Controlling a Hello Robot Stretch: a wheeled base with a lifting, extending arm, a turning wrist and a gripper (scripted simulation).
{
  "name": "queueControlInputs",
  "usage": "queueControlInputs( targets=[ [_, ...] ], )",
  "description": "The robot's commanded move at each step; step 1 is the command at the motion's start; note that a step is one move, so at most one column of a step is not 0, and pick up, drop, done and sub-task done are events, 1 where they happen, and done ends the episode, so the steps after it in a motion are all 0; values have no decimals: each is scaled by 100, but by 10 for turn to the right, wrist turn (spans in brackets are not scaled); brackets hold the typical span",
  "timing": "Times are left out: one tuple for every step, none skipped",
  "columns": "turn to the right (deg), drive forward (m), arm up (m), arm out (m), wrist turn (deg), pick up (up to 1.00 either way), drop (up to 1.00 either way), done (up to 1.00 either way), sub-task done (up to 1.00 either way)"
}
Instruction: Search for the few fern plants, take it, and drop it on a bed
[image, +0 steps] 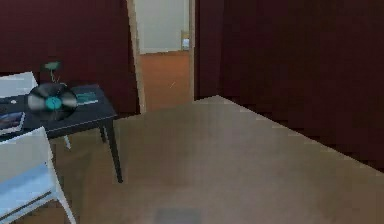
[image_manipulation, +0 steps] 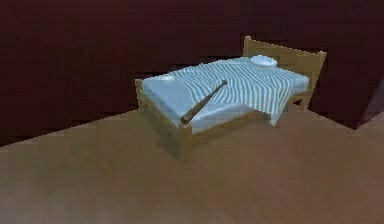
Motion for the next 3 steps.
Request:
queueControlInputs(
  targets=[
    [0,100,0,0,0,0,0,0,0],
    [-30,0,0,0,0,0,0,0,0],
    [0,50,0,0,0,0,0,0,0]
  ],
)
